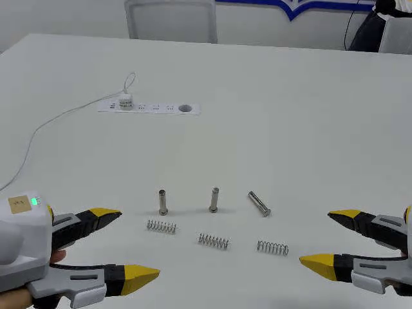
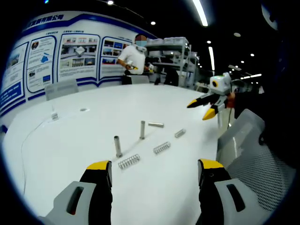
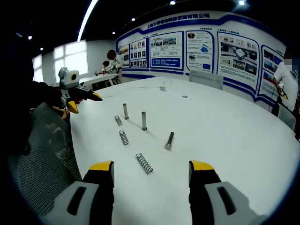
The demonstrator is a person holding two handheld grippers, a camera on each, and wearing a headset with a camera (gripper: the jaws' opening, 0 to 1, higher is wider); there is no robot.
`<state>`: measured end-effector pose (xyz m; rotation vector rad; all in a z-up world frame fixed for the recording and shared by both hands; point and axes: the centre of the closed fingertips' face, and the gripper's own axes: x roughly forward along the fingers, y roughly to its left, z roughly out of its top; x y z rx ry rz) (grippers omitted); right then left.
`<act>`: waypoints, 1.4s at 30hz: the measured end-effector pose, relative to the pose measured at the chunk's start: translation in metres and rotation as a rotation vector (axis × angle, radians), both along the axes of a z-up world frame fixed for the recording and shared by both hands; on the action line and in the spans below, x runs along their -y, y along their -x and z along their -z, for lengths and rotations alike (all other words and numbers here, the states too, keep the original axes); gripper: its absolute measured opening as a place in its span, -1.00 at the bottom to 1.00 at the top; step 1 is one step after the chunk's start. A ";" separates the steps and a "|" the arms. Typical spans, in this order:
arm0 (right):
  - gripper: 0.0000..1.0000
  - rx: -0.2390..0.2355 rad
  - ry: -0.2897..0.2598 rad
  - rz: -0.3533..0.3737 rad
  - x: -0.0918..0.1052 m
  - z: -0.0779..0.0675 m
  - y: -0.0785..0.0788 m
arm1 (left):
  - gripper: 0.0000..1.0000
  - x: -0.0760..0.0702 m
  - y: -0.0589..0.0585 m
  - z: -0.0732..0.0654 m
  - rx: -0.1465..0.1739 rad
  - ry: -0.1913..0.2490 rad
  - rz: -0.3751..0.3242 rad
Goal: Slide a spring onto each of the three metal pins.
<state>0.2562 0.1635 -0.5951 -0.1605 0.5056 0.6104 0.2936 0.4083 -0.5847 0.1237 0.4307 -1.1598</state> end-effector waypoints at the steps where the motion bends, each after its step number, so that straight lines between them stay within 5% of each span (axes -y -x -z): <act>1: 0.31 -0.001 0.000 0.001 0.000 0.000 0.000 | 0.53 0.000 0.000 0.000 0.000 -0.001 0.000; 27: 0.23 -0.017 0.030 -0.002 -0.001 -0.009 -0.010 | 0.52 0.000 -0.001 -0.004 0.008 0.029 -0.010; 42: 0.06 -0.028 0.042 0.014 -0.002 -0.012 -0.034 | 0.52 0.007 -0.003 -0.004 0.003 0.000 0.022</act>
